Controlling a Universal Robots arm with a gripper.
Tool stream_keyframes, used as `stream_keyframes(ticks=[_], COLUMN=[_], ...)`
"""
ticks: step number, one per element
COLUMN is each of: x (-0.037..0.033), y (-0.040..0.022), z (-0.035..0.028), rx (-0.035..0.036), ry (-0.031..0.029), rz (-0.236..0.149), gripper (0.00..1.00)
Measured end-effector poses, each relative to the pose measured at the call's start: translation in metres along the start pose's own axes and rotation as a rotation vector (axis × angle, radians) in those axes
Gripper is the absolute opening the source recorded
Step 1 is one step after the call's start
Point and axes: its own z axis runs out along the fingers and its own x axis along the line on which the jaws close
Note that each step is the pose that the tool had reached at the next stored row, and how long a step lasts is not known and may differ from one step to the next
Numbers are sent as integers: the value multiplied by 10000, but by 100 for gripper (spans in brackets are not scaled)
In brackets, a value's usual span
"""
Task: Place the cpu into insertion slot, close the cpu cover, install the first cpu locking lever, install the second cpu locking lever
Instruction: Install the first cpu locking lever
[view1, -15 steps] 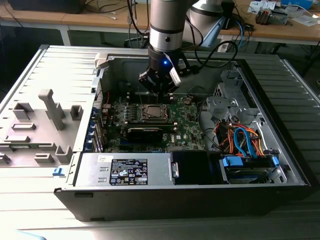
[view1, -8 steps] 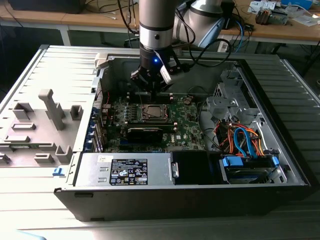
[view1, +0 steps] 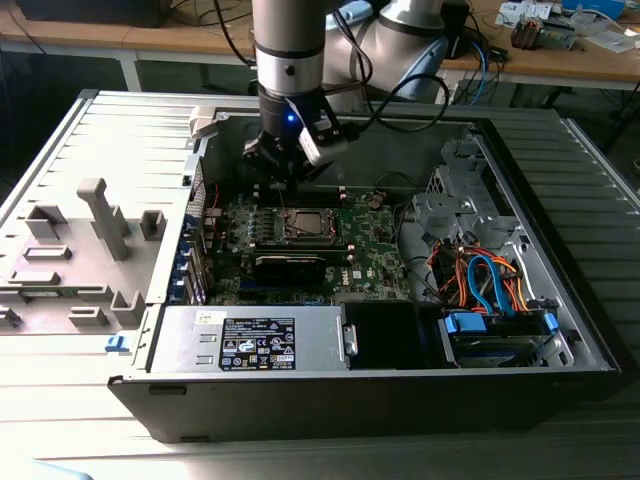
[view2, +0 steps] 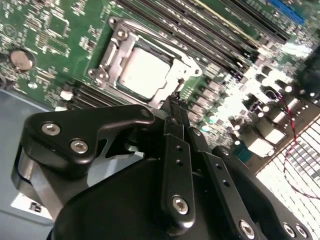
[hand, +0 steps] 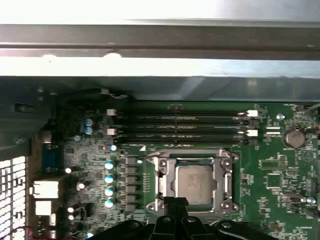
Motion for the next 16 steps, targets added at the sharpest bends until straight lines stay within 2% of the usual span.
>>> stream_keyframes(ticks=[3,10,14,16], x=[123,312,344,350], y=[5,27,73,134], z=[-4,-9,-11,-12], rx=[1,1,0,0], ry=[-45,-87,-88,-89], rz=[0,0,1,0], gripper=[11,11,11,11])
